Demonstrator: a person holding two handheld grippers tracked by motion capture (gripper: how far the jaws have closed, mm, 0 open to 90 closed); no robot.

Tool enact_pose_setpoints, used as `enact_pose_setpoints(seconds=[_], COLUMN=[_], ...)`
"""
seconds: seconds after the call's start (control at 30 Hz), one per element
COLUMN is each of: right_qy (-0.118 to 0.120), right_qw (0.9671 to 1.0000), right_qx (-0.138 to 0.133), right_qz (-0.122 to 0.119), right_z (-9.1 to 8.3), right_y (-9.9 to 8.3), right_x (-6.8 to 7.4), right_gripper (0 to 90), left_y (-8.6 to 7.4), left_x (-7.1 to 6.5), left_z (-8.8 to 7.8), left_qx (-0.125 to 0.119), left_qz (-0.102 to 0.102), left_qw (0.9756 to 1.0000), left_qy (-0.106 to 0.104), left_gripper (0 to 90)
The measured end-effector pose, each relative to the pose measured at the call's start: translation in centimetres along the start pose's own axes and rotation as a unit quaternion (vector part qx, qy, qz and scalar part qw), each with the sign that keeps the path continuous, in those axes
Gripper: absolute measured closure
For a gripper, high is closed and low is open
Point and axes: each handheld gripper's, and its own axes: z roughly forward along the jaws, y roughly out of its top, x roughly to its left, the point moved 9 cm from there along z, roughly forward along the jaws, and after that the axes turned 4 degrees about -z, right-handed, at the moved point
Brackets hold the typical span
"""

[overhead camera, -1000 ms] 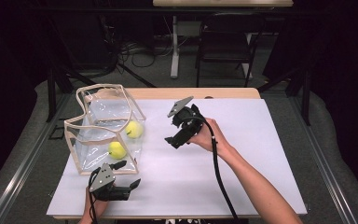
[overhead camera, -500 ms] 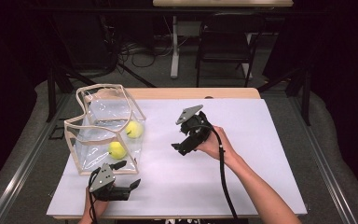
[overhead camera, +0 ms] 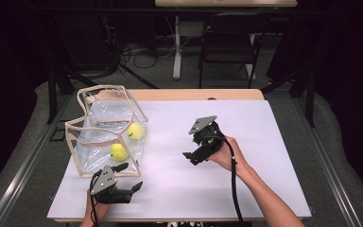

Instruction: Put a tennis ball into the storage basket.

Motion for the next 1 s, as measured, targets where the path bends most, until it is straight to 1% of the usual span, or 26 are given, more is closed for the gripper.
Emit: enact_pose_setpoints(seconds=[0.03, 0.27, 0.57, 0.63, 0.8, 1.0], right_qy=[-0.001, -0.006, -0.014, -0.015, -0.019, -0.027], right_qw=[1.0, 0.9999, 0.9993, 0.9991, 0.9983, 0.9974], right_qx=[0.001, 0.009, 0.012, 0.016, 0.016, 0.021], right_qz=[-0.001, 0.011, 0.031, 0.036, 0.053, 0.064], right_z=[0.0, -0.4, -1.0, -1.2, -1.6, -2.0], right_y=[-0.3, -2.2, -4.5, -5.1, -6.5, -8.3], right_x=[0.0, 0.0, -0.2, -0.2, -0.4, -0.3], right_gripper=[0.6, 0.6, 0.7, 0.6, 0.6, 0.6], left_y=[0.0, 0.0, 0.0, 0.0, 0.0, 0.0], left_x=[0.0, 0.0, 0.0, 0.0, 0.0, 0.0], left_z=[0.0, 0.0, 0.0, 0.0, 0.0, 0.0], left_qx=[0.0, -0.001, -0.001, 0.0, 0.0, 0.0], left_qz=[0.0, 0.0, 0.0, 0.0, 0.0, 0.0], left_qw=[1.0, 1.0, 1.0, 1.0, 1.0, 1.0], left_qy=[0.0, -0.001, 0.0, 0.001, 0.001, 0.001], left_gripper=[16.0, 16.0, 16.0, 16.0, 16.0, 16.0])
